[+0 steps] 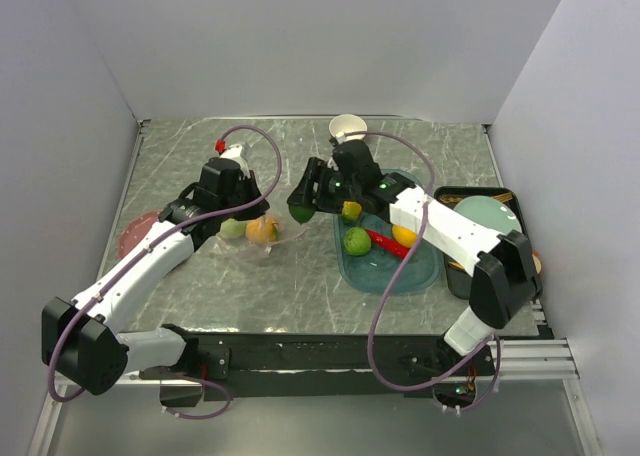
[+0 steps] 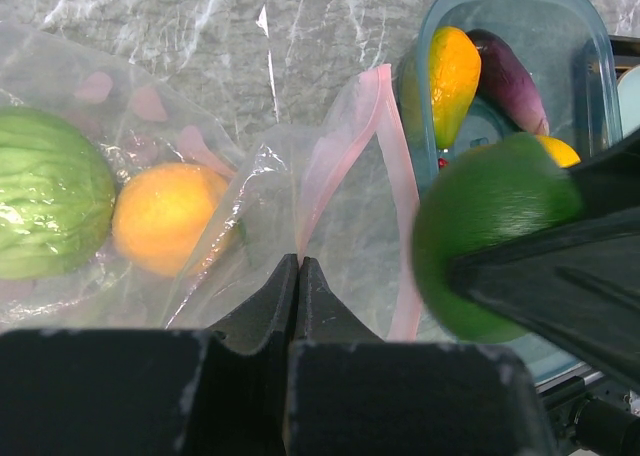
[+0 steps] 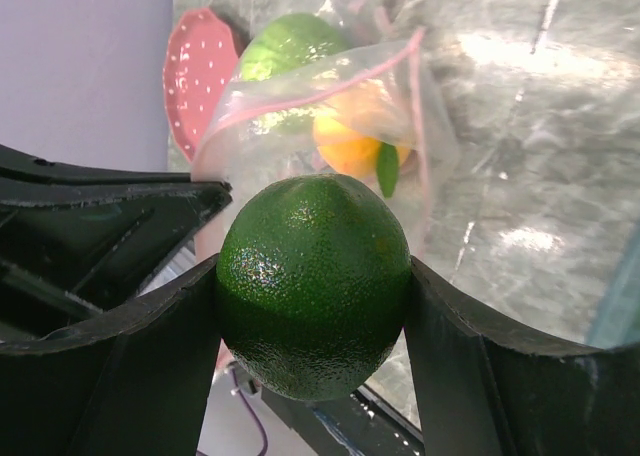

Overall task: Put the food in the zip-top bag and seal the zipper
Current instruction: Place the fake fruit in the zipper food storage bag.

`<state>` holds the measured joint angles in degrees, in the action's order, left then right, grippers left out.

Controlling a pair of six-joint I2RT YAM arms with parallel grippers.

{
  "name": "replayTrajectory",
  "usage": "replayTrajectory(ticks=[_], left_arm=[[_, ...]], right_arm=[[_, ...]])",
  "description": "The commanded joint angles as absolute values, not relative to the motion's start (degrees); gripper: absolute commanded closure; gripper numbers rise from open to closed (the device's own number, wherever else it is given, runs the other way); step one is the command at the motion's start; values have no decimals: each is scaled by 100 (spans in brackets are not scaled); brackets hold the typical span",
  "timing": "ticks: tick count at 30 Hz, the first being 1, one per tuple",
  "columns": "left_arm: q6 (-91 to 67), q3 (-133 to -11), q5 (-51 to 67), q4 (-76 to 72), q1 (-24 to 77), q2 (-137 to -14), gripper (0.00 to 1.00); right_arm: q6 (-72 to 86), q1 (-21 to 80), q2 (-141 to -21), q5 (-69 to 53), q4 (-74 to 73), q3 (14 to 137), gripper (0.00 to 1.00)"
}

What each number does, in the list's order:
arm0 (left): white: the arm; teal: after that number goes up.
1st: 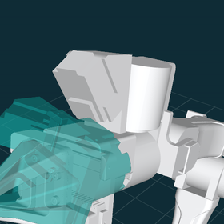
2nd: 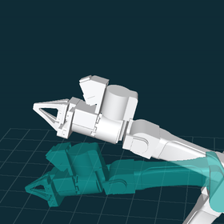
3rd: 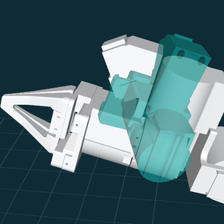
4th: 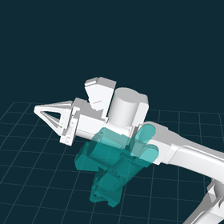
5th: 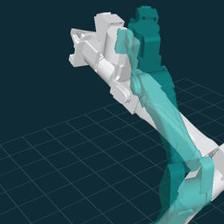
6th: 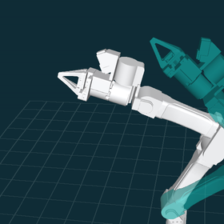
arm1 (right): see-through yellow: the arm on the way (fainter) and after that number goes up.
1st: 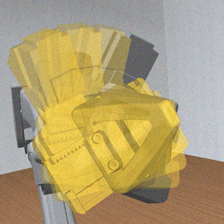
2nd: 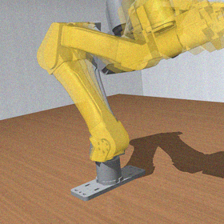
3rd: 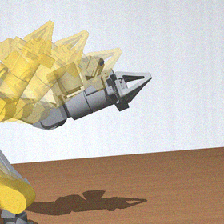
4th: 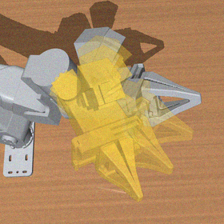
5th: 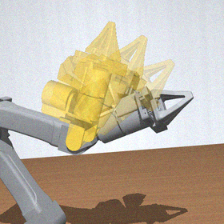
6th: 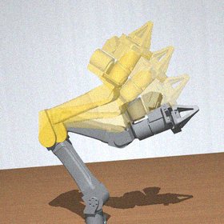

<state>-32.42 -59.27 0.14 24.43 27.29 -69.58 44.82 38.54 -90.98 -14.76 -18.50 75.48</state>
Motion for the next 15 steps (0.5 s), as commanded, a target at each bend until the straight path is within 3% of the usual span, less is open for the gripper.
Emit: replayTrajectory(ticks=[1, 15], left_arm=[[-3270, -5941, 18, 2259, 2707, -6794, 99], [-3340, -5897, -158, 2180, 2707, -6636, 99]], right_arm=[[4307, 4086, -9369, -1486, -1898, 8138, 59], [3920, 4456, -10107, -1151, -2681, 8903, 56]])
